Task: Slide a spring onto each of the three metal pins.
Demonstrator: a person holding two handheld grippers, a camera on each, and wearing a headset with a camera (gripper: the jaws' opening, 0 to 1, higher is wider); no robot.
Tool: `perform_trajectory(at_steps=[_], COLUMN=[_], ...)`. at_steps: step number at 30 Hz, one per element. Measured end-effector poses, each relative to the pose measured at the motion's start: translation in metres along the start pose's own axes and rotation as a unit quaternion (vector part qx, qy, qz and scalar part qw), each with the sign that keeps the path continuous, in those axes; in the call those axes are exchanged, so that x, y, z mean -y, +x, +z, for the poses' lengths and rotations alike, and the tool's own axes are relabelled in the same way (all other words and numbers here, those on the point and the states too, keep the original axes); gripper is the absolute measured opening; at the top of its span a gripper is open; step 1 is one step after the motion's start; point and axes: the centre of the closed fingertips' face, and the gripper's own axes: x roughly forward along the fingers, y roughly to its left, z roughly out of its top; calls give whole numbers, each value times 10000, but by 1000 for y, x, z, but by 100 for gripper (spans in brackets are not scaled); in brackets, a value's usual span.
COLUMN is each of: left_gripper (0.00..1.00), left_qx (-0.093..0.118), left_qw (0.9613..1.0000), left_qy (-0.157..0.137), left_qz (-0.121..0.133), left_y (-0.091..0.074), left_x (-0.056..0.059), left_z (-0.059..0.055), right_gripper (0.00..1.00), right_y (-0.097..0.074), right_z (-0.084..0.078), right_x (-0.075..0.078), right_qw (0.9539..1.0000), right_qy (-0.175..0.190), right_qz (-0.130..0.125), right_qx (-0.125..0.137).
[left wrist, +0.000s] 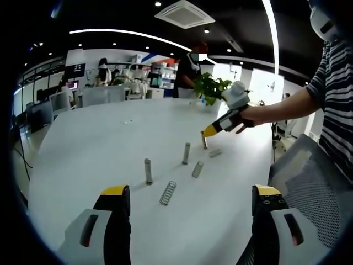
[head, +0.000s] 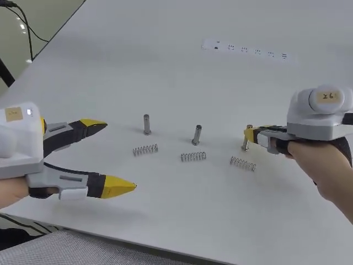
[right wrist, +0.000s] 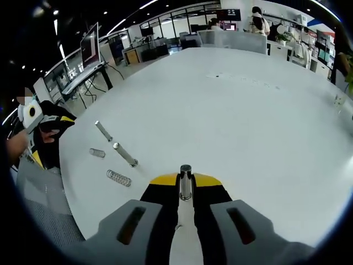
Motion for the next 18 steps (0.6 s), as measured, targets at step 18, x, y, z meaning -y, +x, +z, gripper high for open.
perform_trajectory(at_steps=[18], left_gripper=[91], left_qx=[64], left_qw=[10000], left_qy=[-1], left_qz=[-38], left_y=[4], left_x=[2], left_z=[3], right_gripper=[11], right_y=[-9], right_z=[-7], right_x=[-5], right_qw=[9995], right_qy=[-327], right_qz=[-41], right_qx=[3])
